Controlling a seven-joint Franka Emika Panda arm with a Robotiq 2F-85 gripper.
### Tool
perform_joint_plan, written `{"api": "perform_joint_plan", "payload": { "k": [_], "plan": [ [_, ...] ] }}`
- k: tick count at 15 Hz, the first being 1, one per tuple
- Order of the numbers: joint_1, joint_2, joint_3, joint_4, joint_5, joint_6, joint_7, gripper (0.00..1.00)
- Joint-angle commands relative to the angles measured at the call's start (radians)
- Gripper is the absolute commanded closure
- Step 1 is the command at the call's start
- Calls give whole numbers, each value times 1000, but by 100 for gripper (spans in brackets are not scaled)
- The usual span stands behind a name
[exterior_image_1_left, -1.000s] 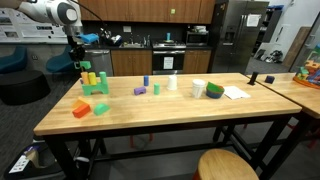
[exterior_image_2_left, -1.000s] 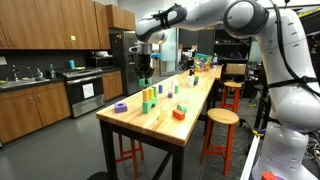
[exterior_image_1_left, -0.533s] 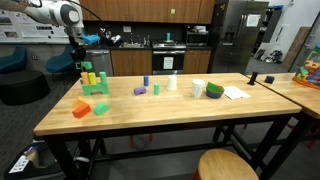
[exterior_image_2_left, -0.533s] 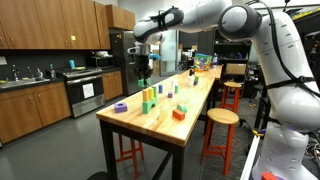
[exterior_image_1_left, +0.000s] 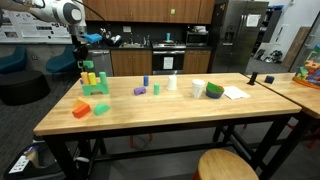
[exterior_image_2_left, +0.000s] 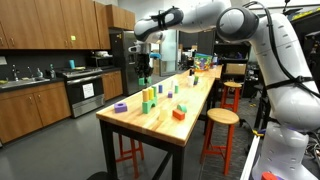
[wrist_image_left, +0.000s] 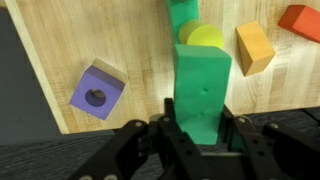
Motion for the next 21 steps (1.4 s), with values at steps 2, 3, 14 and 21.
{"api": "perform_joint_plan", "payload": {
  "k": [2,3,14,21],
  "plan": [
    [-4,35,10,67,-14,-82,4,84],
    [-2,39,10,73,-18,-92,6,84],
    [-7,89,18,127,-6,-131,2,59],
    [-7,103,18,147,-6,-140,2,59]
  ]
}}
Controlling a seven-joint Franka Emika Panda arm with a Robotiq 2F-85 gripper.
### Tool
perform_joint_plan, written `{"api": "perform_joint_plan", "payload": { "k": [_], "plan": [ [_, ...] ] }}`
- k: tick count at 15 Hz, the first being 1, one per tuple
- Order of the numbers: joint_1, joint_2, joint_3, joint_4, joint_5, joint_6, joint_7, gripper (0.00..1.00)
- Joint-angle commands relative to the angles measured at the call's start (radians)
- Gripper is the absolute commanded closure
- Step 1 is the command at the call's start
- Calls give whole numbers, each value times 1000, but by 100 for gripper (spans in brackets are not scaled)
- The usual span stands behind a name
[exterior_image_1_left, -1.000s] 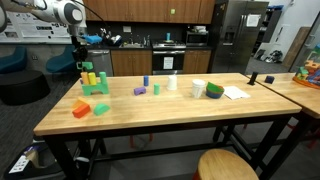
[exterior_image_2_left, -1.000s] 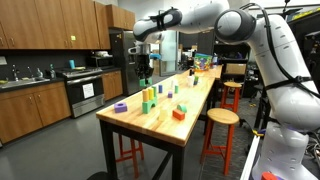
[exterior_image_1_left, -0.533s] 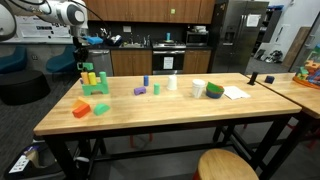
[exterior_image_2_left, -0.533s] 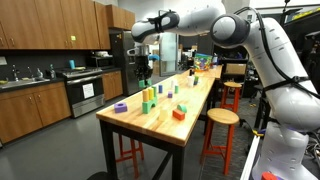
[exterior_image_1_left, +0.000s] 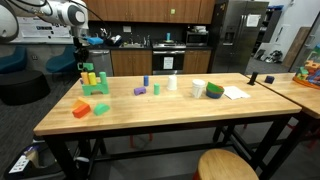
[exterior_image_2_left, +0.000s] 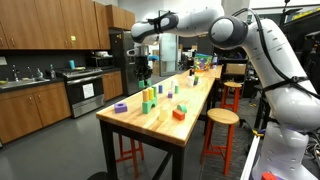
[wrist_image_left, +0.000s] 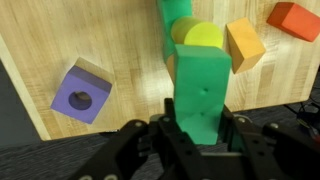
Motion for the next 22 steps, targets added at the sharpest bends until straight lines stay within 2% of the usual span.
{"api": "perform_joint_plan", "payload": {
  "k": [1,5,6,22],
  "plan": [
    [-7,2,10,5,-5,-5,3,59],
    [-7,2,10,6,-5,-6,3,59],
    [-7,2,10,6,-5,-6,3,84],
    [-3,-4,-9,47,-8,24,21,84]
  ]
}}
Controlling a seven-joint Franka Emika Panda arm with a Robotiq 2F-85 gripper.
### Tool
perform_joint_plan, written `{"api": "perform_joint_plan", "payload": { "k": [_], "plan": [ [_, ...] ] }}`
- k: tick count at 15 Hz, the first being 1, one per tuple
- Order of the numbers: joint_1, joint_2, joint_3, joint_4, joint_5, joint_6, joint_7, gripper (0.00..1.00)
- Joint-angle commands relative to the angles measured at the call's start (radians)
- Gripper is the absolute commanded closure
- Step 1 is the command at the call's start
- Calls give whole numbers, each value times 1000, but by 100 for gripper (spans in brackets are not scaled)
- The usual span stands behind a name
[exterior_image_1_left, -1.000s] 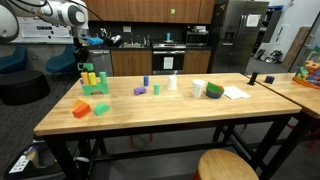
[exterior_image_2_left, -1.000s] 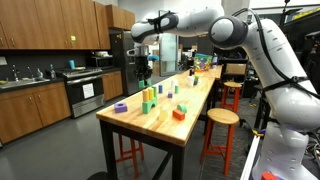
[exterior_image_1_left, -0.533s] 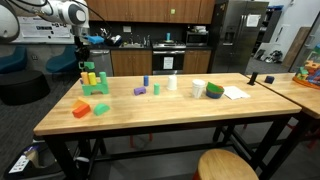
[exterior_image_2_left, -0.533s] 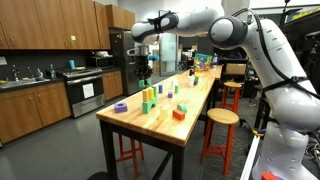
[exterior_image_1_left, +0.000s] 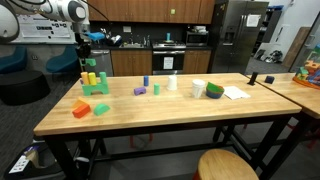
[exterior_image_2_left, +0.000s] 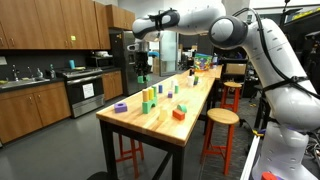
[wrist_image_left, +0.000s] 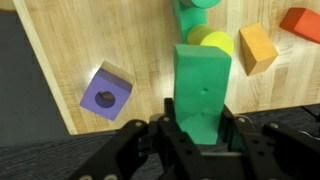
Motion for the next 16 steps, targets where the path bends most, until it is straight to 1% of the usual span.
{"api": "perform_joint_plan", "payload": {
  "k": [1,16],
  "plan": [
    [6,-3,-5,2,-10,-13,18,84],
    [-1,11,0,-30,11,-23,21,84]
  ]
}}
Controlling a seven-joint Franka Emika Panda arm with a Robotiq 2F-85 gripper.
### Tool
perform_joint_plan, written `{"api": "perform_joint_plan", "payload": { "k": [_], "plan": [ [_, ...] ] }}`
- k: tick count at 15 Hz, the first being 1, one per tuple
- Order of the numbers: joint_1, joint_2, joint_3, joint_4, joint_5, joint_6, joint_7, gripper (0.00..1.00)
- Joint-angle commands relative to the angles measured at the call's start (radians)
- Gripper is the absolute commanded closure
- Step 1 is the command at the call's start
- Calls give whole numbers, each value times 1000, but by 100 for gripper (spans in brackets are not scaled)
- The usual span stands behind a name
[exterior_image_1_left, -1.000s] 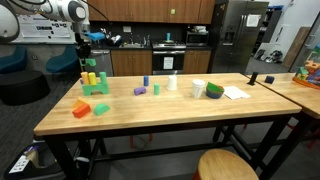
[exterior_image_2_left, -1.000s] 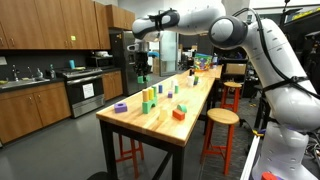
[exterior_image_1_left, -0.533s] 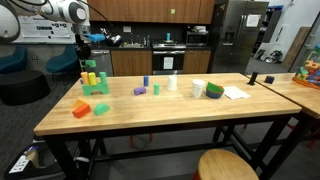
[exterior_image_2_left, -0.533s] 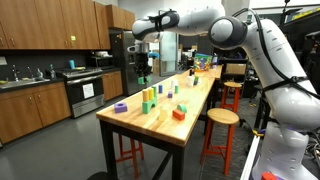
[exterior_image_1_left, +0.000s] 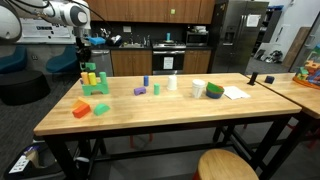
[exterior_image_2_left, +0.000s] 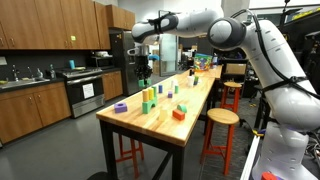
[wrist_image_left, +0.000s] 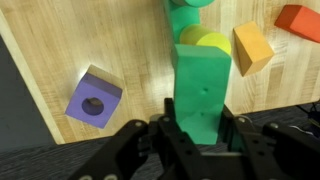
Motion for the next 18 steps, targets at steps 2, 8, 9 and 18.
{"api": "perform_joint_plan", "payload": {
  "k": [2,8,9,18],
  "plan": [
    [-9,-3,13,-11,3,-16,13,84],
    [-8,-3,14,-13,2,-29,19,84],
    [-8,-4,14,-14,3,-29,21,84],
    [-11,-12,16,-34,12,-32,48,84]
  ]
}}
